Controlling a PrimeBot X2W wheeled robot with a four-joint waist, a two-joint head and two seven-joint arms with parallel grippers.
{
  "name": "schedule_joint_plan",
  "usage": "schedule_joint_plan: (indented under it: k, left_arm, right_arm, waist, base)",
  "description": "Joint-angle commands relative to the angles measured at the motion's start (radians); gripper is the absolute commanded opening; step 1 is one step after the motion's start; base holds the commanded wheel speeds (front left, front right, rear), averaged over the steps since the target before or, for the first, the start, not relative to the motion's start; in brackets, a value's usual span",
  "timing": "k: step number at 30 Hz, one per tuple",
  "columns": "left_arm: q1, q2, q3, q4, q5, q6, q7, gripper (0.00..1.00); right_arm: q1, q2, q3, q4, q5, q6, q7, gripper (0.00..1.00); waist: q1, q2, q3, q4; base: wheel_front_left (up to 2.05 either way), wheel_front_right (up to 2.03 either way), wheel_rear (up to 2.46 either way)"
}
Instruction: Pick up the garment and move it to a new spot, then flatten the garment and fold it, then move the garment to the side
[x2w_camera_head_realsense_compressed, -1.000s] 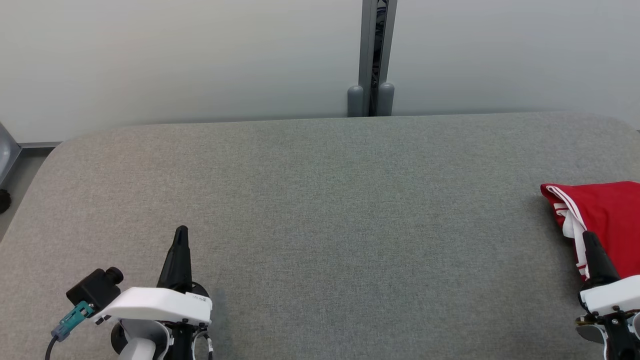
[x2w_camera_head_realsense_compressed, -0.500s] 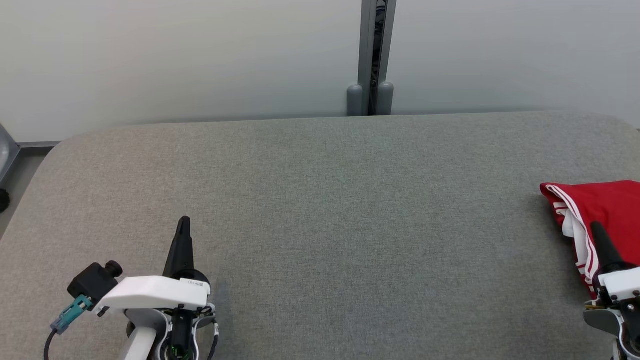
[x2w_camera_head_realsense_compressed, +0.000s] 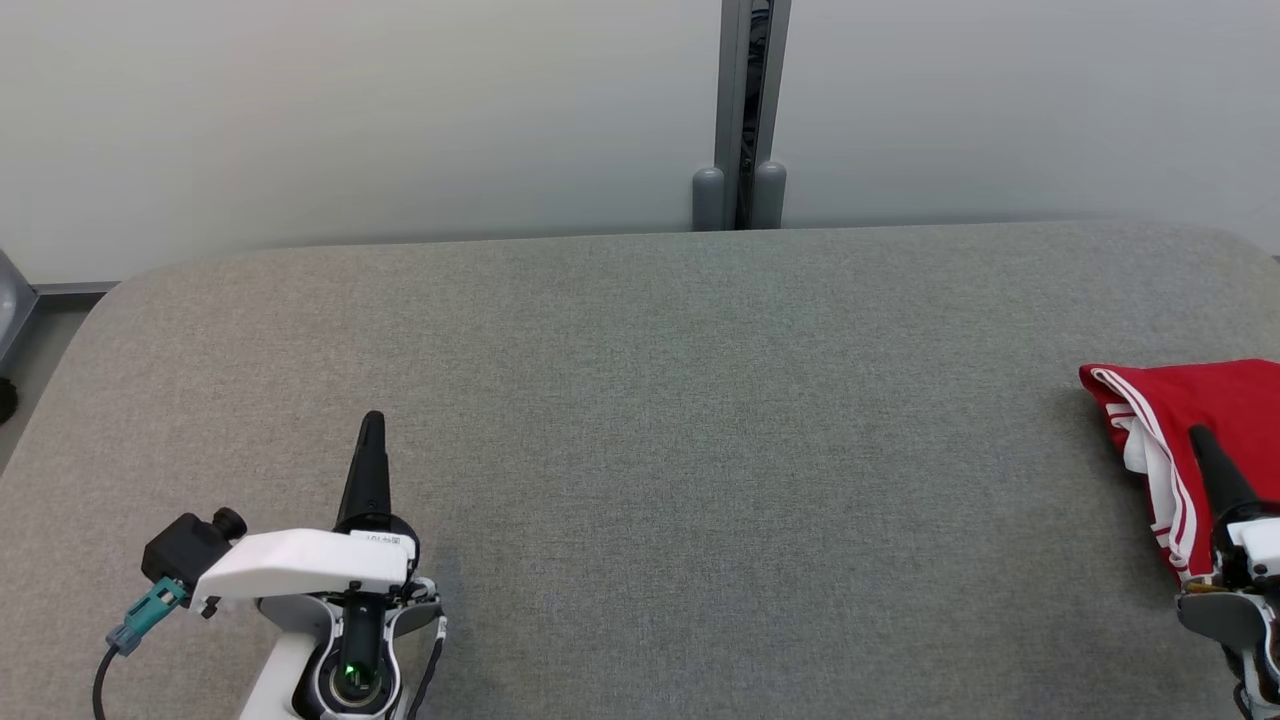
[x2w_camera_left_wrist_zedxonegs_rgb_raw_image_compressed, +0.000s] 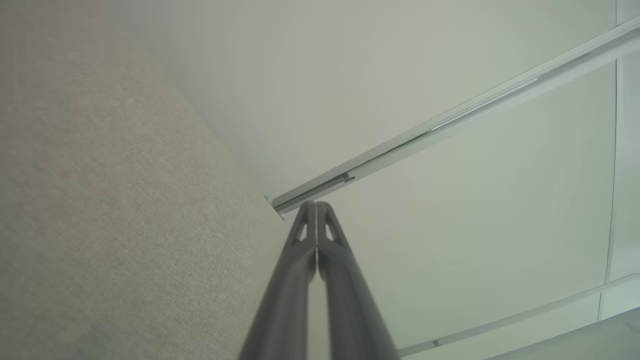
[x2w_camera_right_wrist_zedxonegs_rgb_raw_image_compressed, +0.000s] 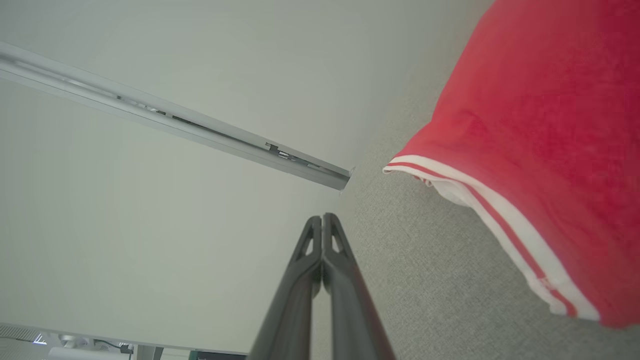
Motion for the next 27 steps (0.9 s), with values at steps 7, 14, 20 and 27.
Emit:
schedule_joint_plan:
  k: [7, 14, 20, 27]
  left_arm:
    - [-0.047, -0.003, 0.003, 0.014, -0.077, -0.023, 0.003, 0.00]
    - [-0.066, -0.011, 0.002, 0.031, -0.136, -0.036, 0.004, 0.00]
    - [-0.080, -0.018, 0.002, 0.045, -0.184, -0.046, 0.003, 0.00]
    - [-0.097, -0.024, 0.002, 0.060, -0.238, -0.057, 0.004, 0.00]
  right_arm:
    - [-0.046, -0.017, -0.021, 0.026, 0.080, 0.001, 0.030, 0.00]
    - [-0.068, -0.022, -0.034, 0.051, 0.139, 0.001, 0.052, 0.00]
    - [-0.085, -0.026, -0.046, 0.072, 0.187, 0.001, 0.070, 0.00]
    - [-0.105, -0.029, -0.058, 0.094, 0.241, 0.001, 0.090, 0.00]
  waist:
    - [0.0000, -0.0001, 0.001, -0.001]
    - [0.0000, -0.0001, 0.002, -0.002]
    - [0.0000, -0.0001, 0.003, -0.002]
    - [0.0000, -0.0001, 0.004, -0.003]
  base:
    - [0.00, 0.00, 0.00]
    - [0.00, 0.00, 0.00]
    - [0.00, 0.00, 0.00]
    - [0.00, 0.00, 0.00]
